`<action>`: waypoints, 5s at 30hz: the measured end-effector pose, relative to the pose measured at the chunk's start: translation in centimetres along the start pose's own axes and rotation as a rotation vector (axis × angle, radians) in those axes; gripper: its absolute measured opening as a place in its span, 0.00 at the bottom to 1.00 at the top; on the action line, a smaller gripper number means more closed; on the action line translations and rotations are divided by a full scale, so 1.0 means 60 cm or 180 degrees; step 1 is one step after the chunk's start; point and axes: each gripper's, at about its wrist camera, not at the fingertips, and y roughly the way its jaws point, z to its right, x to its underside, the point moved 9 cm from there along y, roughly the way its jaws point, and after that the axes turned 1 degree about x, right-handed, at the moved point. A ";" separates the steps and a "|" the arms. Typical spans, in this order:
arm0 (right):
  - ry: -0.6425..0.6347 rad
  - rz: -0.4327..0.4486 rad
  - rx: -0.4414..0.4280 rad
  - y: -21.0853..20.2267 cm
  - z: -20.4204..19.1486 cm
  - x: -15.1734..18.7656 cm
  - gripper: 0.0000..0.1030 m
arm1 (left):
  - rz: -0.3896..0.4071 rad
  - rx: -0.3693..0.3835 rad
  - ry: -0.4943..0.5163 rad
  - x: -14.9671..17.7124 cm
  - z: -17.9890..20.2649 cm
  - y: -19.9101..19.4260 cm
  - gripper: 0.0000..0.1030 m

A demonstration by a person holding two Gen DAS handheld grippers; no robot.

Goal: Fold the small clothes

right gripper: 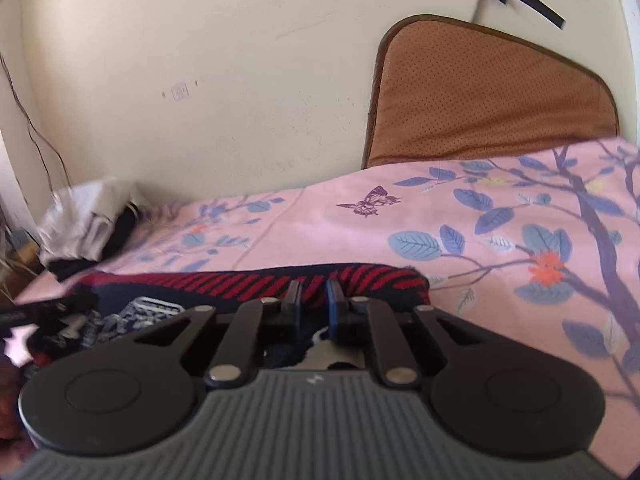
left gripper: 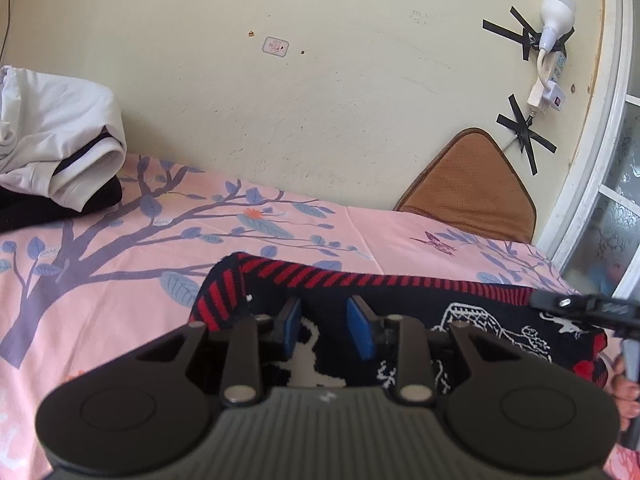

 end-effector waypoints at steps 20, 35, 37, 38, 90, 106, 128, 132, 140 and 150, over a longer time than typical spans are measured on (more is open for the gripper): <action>-0.0153 -0.0207 0.0194 0.054 0.076 -0.006 0.26 | 0.0151 -0.0279 -0.0017 -0.008 -0.012 -0.011 0.34; -0.0152 0.0152 -0.0325 -0.078 -0.024 -0.018 0.51 | 0.0294 0.0459 0.0119 -0.025 0.099 -0.062 0.34; -0.0195 -0.0044 -0.0386 -0.046 -0.040 0.008 0.51 | 0.0089 0.0382 0.0345 -0.002 0.113 -0.038 0.34; -0.0217 -0.0164 -0.0313 -0.028 -0.036 0.025 0.50 | -0.0092 0.0269 0.0440 0.015 0.110 -0.019 0.34; -0.0476 -0.1434 -0.1552 0.129 -0.357 0.099 0.33 | 0.0187 0.0558 -0.1115 -0.036 -0.090 -0.164 0.30; -0.1243 -0.0445 -0.0902 0.103 -0.269 -0.054 0.39 | -0.0364 0.0257 -0.0168 0.038 0.044 -0.104 0.11; -0.1362 -0.0557 -0.1120 0.221 -0.380 0.003 0.74 | -0.0152 -0.0261 -0.0514 -0.007 -0.090 -0.194 0.67; -0.0801 -0.0152 -0.1278 0.144 -0.350 -0.060 0.79 | -0.0224 -0.0216 -0.0315 -0.043 -0.070 -0.151 0.94; 0.0515 -0.0383 -0.0983 0.093 -0.167 -0.001 0.87 | -0.0618 -0.0162 -0.0467 -0.023 -0.102 -0.050 1.00; 0.0484 -0.0870 -0.1130 0.147 -0.206 0.074 0.89 | -0.0577 0.0165 -0.0725 0.010 -0.112 -0.037 1.00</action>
